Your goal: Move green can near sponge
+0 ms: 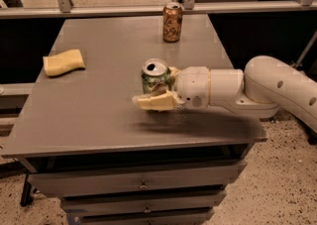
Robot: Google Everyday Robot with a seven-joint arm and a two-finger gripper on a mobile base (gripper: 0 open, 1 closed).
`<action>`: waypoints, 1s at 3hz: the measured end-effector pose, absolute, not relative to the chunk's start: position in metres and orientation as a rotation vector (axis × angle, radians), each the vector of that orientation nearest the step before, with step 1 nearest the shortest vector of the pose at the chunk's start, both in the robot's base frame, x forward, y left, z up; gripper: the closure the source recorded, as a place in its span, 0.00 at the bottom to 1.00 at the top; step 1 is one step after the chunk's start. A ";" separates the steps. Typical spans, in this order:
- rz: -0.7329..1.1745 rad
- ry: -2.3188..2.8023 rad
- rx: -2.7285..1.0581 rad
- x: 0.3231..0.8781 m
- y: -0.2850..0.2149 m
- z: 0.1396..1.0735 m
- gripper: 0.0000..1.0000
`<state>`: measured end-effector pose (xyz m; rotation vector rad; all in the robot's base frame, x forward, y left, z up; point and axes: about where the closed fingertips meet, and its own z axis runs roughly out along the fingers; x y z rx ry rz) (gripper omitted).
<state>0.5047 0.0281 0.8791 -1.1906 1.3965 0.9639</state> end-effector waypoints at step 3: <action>0.967 1.384 -1.180 0.504 0.035 0.884 1.00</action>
Offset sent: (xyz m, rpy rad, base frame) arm -0.0011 0.0022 0.0001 0.0000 0.0005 0.0038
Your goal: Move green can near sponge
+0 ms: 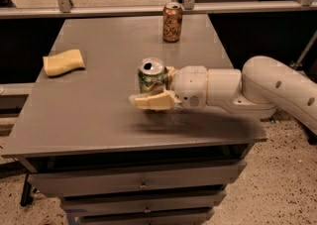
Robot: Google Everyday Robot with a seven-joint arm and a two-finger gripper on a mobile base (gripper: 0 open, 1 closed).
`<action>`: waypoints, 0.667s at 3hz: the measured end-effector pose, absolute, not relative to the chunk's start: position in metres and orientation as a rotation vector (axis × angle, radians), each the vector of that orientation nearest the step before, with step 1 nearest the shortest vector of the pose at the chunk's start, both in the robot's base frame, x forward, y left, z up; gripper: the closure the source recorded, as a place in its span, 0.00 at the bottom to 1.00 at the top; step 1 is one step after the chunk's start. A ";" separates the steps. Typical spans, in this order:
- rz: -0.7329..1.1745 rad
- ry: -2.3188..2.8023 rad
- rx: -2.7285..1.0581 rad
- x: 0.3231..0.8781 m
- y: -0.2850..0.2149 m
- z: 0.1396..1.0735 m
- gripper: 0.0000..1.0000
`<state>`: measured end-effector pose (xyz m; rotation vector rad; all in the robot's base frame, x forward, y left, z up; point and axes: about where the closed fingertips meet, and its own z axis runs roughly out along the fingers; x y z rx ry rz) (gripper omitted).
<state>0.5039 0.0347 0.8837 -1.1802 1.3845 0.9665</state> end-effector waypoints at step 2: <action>0.940 1.336 -1.158 0.573 0.089 0.897 1.00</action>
Offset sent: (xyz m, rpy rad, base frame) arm 0.1259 0.1042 0.0244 0.0535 -0.0847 -0.0007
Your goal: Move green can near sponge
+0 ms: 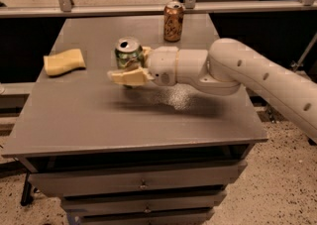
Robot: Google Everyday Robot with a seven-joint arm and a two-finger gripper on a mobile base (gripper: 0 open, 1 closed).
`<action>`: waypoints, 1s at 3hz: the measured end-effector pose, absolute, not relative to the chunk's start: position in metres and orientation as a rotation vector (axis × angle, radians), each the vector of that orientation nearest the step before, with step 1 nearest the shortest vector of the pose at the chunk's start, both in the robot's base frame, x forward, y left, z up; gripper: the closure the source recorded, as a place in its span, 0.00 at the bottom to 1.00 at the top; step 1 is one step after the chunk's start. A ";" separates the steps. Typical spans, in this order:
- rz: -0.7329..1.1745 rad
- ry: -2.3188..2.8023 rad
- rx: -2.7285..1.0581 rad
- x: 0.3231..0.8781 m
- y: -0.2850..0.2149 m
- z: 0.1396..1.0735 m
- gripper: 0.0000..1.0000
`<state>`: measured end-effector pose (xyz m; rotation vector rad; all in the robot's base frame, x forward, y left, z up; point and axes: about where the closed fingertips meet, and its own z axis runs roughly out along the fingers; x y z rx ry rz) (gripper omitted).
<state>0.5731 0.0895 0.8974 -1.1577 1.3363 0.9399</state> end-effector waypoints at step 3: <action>0.944 1.285 -1.185 0.673 0.178 0.890 1.00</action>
Offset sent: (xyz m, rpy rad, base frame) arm 0.1171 0.1083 -0.0032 0.0077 -0.0520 0.0488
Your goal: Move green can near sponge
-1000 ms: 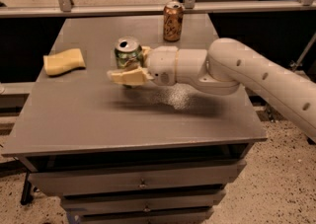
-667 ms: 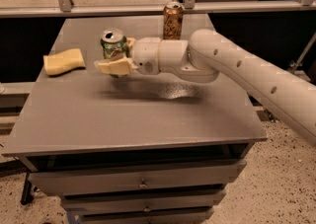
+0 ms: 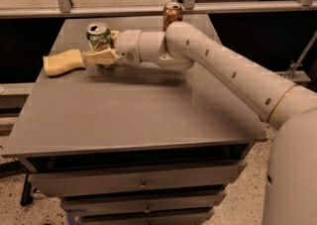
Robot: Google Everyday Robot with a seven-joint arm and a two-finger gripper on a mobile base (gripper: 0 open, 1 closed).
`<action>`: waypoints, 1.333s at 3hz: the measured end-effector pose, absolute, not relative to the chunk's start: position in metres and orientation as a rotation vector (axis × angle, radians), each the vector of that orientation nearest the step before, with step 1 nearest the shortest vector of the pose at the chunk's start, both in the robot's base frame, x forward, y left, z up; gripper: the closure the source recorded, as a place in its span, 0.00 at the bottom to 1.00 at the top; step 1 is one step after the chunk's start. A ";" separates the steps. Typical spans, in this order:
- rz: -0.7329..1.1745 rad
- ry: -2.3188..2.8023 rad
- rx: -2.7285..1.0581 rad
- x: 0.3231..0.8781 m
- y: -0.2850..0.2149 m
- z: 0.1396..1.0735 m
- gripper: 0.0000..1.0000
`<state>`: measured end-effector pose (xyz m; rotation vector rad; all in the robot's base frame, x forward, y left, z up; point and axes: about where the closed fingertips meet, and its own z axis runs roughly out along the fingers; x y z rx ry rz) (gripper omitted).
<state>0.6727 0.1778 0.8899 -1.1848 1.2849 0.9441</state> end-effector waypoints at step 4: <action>1.027 1.305 -1.184 0.690 0.211 0.870 0.38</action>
Offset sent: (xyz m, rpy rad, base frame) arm 0.0297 0.0326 -0.0294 0.0007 0.0735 0.0306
